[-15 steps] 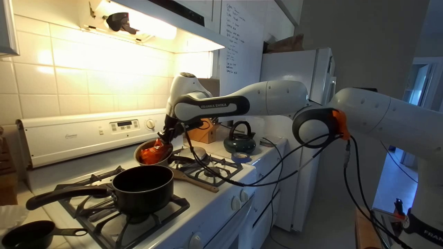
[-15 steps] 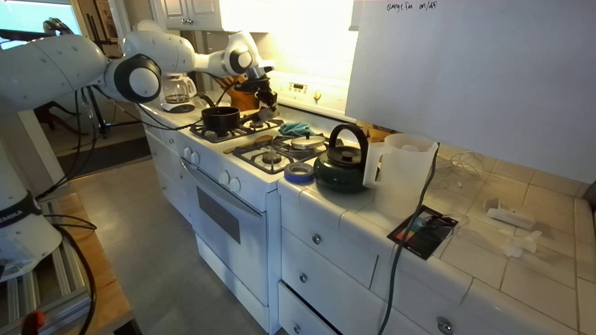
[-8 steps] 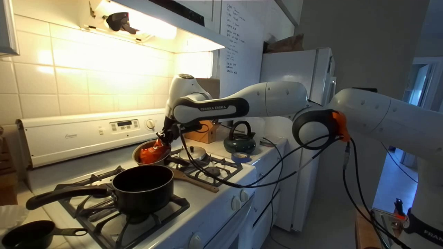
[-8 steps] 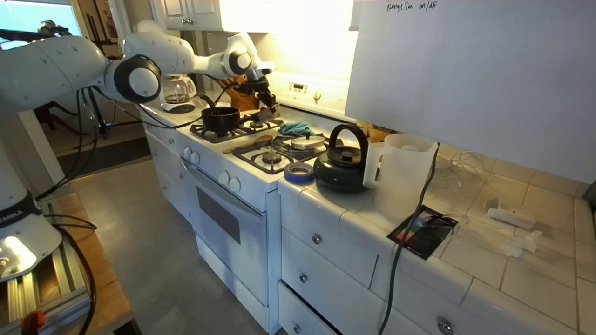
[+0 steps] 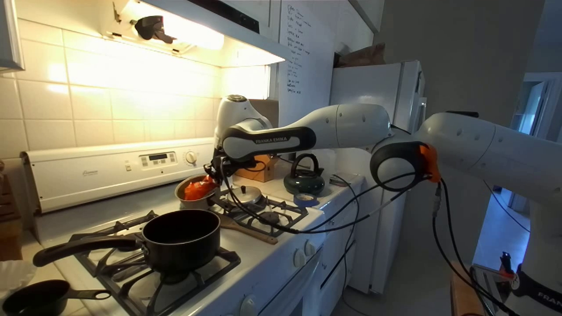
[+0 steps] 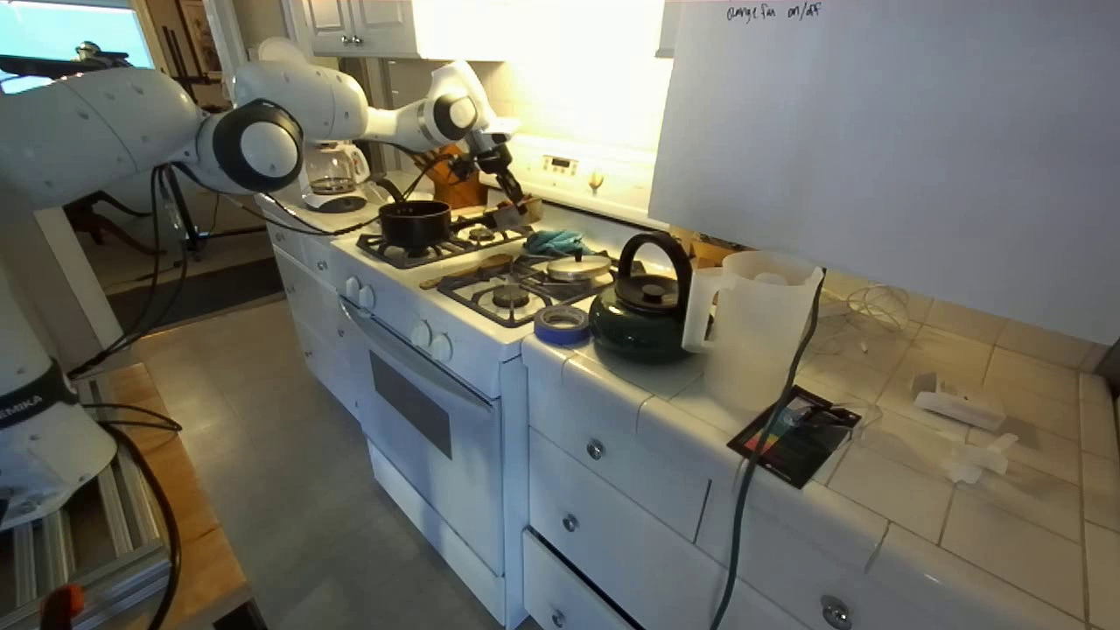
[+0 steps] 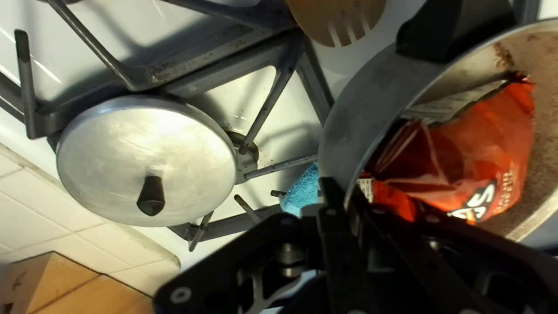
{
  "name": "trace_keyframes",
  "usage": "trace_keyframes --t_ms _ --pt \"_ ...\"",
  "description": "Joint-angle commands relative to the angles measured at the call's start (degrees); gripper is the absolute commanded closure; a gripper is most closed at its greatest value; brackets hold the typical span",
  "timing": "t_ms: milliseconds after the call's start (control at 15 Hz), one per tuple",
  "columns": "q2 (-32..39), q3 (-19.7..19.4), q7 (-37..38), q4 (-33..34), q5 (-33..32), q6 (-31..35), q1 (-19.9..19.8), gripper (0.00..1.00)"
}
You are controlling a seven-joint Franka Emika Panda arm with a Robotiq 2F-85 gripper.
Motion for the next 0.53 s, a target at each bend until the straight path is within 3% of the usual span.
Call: trace_keyframes --t_ms 0,467 --pt "0.03 -1.65 10.59 0.00 -1.06 -1.71 0.41 0.98" --pt "0.69 -3.03 26.01 0.00 -2.26 -5.68 0.43 0.98"
